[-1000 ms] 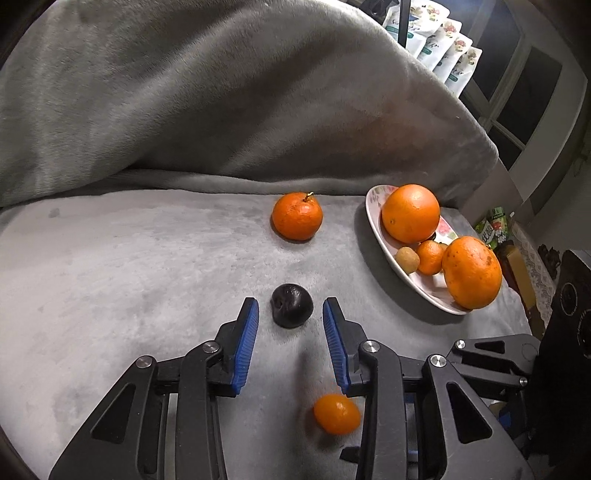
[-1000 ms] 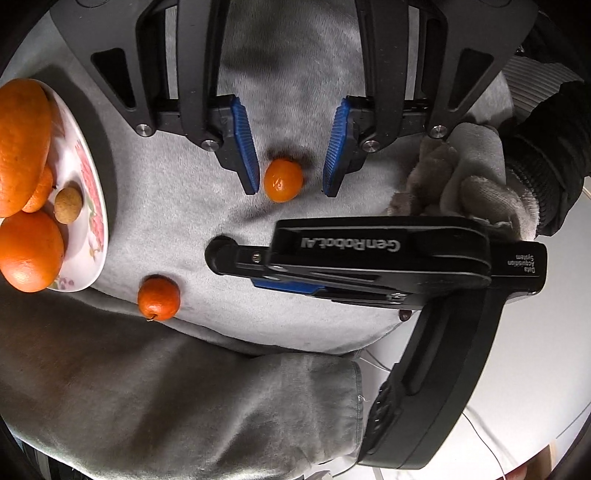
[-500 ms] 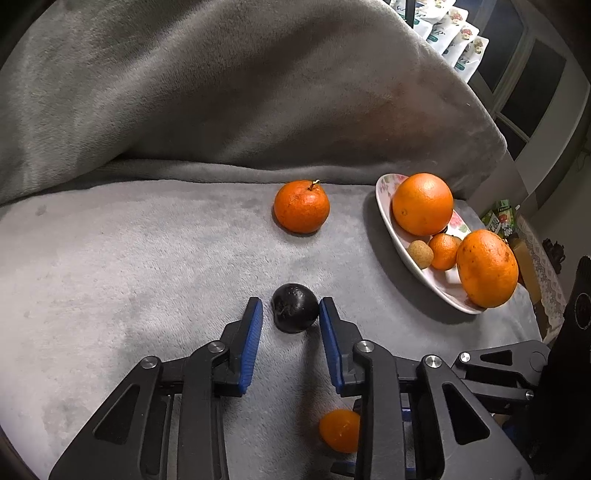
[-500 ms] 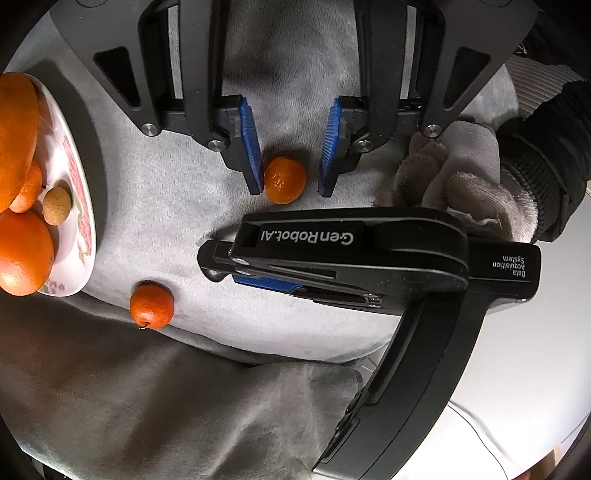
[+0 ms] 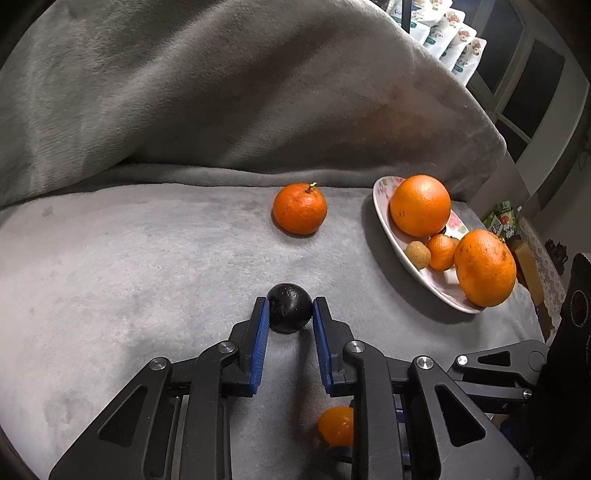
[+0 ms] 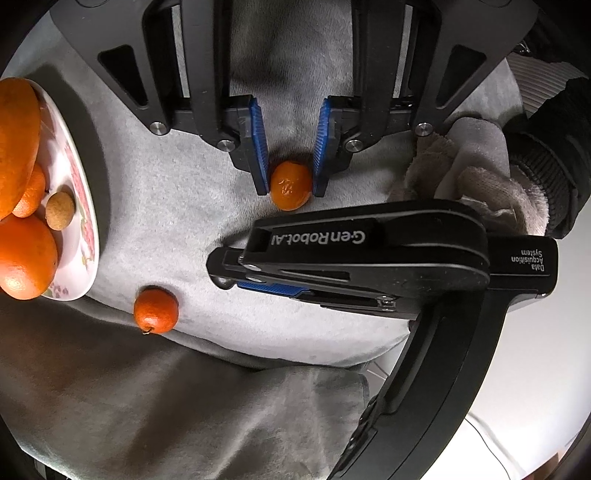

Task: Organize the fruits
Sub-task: 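Close the right gripper on the small mandarin while the left gripper closes on the dark plum, then carry the mandarin in the right gripper over the plate while the left gripper carries the plum there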

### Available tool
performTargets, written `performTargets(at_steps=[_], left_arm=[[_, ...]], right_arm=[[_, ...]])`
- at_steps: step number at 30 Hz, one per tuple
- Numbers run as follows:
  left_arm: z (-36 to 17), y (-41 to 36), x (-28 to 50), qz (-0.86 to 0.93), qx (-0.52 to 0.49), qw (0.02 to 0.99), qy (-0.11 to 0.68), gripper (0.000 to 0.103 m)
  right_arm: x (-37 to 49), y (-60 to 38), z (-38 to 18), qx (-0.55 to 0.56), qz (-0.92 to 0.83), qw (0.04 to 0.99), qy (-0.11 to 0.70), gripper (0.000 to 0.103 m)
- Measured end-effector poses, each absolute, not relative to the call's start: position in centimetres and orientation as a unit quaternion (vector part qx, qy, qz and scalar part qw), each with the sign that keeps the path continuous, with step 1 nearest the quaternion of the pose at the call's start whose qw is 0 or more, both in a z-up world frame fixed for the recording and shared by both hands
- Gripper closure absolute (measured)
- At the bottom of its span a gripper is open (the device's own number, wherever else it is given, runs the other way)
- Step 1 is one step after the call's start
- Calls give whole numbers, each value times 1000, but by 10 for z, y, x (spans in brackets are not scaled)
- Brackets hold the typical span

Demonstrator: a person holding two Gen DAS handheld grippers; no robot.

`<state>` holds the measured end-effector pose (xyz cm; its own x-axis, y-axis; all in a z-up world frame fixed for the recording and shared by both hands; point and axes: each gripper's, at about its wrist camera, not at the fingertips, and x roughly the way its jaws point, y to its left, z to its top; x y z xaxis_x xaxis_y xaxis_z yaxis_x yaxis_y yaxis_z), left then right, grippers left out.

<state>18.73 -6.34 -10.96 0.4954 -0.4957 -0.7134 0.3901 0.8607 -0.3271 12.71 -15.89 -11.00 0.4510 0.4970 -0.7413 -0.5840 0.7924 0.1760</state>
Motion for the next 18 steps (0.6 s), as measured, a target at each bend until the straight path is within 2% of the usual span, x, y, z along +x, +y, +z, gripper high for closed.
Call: performTargets(at_steps=[18], left_arm=[[-85, -47, 158, -251, -95, 878, 395, 81]], right_arm=[[95, -198, -73, -20, 299, 882, 364, 80]])
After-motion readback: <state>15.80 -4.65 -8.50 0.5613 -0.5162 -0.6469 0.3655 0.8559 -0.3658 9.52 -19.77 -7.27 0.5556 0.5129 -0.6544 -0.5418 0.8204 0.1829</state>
